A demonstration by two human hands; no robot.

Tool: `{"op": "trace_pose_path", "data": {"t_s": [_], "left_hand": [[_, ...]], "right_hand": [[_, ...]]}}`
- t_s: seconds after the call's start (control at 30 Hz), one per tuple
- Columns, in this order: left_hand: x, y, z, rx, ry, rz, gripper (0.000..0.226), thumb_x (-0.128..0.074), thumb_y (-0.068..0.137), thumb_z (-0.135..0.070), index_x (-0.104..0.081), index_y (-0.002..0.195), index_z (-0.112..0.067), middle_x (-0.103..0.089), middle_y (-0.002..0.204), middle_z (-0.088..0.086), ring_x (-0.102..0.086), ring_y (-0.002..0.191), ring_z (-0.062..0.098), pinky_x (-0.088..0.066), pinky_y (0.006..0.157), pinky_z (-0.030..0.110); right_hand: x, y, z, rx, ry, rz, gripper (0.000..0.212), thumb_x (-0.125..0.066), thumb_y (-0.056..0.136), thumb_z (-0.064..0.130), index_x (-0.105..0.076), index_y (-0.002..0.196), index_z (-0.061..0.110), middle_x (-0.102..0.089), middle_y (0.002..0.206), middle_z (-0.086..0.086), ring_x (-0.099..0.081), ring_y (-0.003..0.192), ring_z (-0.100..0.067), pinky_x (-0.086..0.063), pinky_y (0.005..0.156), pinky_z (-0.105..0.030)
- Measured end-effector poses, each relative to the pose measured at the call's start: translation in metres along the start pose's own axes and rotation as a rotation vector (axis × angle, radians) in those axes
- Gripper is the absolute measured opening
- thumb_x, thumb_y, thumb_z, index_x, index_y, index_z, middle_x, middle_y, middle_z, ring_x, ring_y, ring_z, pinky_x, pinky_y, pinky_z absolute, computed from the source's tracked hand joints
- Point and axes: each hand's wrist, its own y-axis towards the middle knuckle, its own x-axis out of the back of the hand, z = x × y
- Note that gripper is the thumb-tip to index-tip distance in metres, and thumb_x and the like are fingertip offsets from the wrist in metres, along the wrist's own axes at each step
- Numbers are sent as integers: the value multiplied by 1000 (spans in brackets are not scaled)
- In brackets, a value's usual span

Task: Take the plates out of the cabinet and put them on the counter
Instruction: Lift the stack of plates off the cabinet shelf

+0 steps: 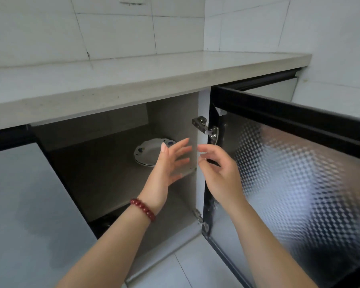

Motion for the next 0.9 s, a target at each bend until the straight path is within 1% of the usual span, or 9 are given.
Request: {"op": "trace_pose_path", "data": {"t_s": [0.13, 0.23, 0.37, 0.43, 0.57, 0.67, 0.73, 0.8, 0.9], "left_hand": [[39, 16, 21, -5, -3, 8, 64, -7, 86, -63, -48, 129, -39, -53, 134, -11, -50, 123, 11, -36, 103, 40], [62, 22, 31, -2, -49, -15, 60, -6, 93, -57, -50, 129, -37, -55, 132, -13, -52, 119, 7, -37, 103, 39], [79, 30, 46, -42, -42, -95, 51, -10, 96, -50, -53, 123, -39, -55, 123, -23, -53, 110, -6, -40, 96, 30], [82, 39, 55, -45, -66, -129, 50, -11, 96, -51, -54, 120, -41, -56, 124, -21, -52, 110, -5, -39, 93, 29], [85, 60, 76, -51, -139, -189, 49, -11, 95, -52, -54, 115, -40, -59, 122, -14, -52, 115, 4, -38, 98, 35], [82, 69, 96, -26, -114, -224, 53, -11, 96, -51, -53, 122, -35, -58, 125, -11, -52, 115, 4, -36, 104, 38], [79, 74, 104, 11, -94, -238, 53, -10, 96, -50, -53, 123, -32, -57, 128, -7, -51, 116, 5, -33, 107, 40], [75, 77, 111, 41, -60, -241, 51, -11, 96, -50, -55, 117, -36, -57, 129, -5, -51, 117, 8, -32, 107, 43], [69, 81, 125, 36, 6, -248, 48, -13, 97, -49, -54, 118, -36, -56, 129, -7, -50, 119, 7, -34, 103, 38]], "right_hand": [[-42, 10, -12, 24, 13, -38, 25, -58, 88, 11, -63, 111, 22, -64, 107, 14, -56, 97, 8, -44, 78, -6], [-70, 22, -17, -3, 35, -79, 25, -57, 88, 11, -64, 110, 21, -66, 108, 10, -58, 94, 9, -41, 74, -1], [-93, 44, -28, -7, 130, -118, 23, -56, 89, 9, -66, 105, 22, -68, 105, 9, -61, 97, 4, -44, 78, -7], [-99, 54, -40, 4, 154, -122, 23, -55, 89, 9, -67, 102, 23, -68, 103, 10, -62, 97, 3, -46, 80, -11], [-101, 70, -73, 6, 197, -100, 22, -55, 88, 9, -68, 100, 23, -70, 102, 8, -65, 97, -5, -52, 89, -28], [-95, 78, -93, -32, 284, -92, 23, -54, 88, 7, -69, 94, 23, -71, 99, 4, -66, 96, -11, -52, 93, -36], [-92, 82, -104, -68, 301, -77, 23, -54, 88, 7, -70, 92, 23, -71, 98, 3, -66, 97, -13, -51, 94, -38], [-90, 84, -115, -116, 289, -48, 22, -54, 88, 7, -70, 95, 22, -71, 98, 5, -66, 97, -12, -51, 94, -37], [-90, 86, -136, -142, 252, 5, 21, -54, 89, 8, -69, 98, 21, -69, 98, 9, -65, 97, -7, -51, 94, -33]]}}
